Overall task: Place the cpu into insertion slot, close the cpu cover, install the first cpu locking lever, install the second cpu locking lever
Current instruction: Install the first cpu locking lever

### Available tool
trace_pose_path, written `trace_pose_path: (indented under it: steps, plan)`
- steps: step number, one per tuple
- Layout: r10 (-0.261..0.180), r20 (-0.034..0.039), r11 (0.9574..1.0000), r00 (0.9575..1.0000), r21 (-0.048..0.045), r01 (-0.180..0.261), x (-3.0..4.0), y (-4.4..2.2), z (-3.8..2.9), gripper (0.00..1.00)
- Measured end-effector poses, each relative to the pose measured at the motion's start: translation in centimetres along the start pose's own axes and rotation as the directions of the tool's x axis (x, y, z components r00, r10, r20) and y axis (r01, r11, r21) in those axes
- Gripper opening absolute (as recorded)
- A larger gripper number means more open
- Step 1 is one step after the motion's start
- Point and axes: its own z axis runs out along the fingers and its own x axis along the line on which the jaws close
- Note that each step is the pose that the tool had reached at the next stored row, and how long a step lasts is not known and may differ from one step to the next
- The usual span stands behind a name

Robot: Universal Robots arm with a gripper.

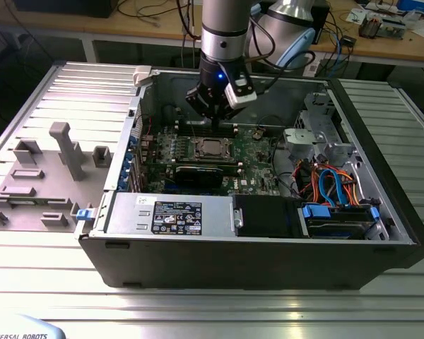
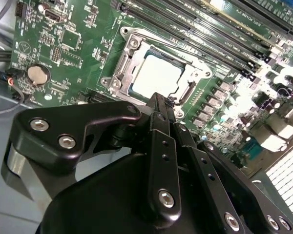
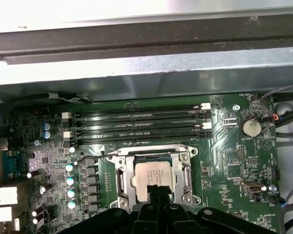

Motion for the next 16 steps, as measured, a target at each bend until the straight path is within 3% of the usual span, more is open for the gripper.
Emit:
trace_pose_path:
  steps: [4, 5, 11, 14, 16]
  plan:
    - [-0.023, 0.0009, 0.9997, 0.9997, -0.0018, 0.023, 0.33, -0.04, 0.0, 0.11]
    - [-0.023, 0.0059, 0.9997, 0.9997, -0.003, 0.023, 0.74, -0.06, 0.0, 0.11]
    - [-0.024, 0.0196, 0.9997, 0.9995, -0.0066, 0.024, 2.05, -0.17, -0.01, 0.11]
    - [-0.024, 0.0256, 0.9997, 0.9994, -0.0081, 0.024, 3.12, -0.31, -0.02, 0.11]
    - [-0.027, 0.0272, 0.9996, 0.9993, -0.0092, 0.027, 3.4, -0.39, -0.02, 0.11]
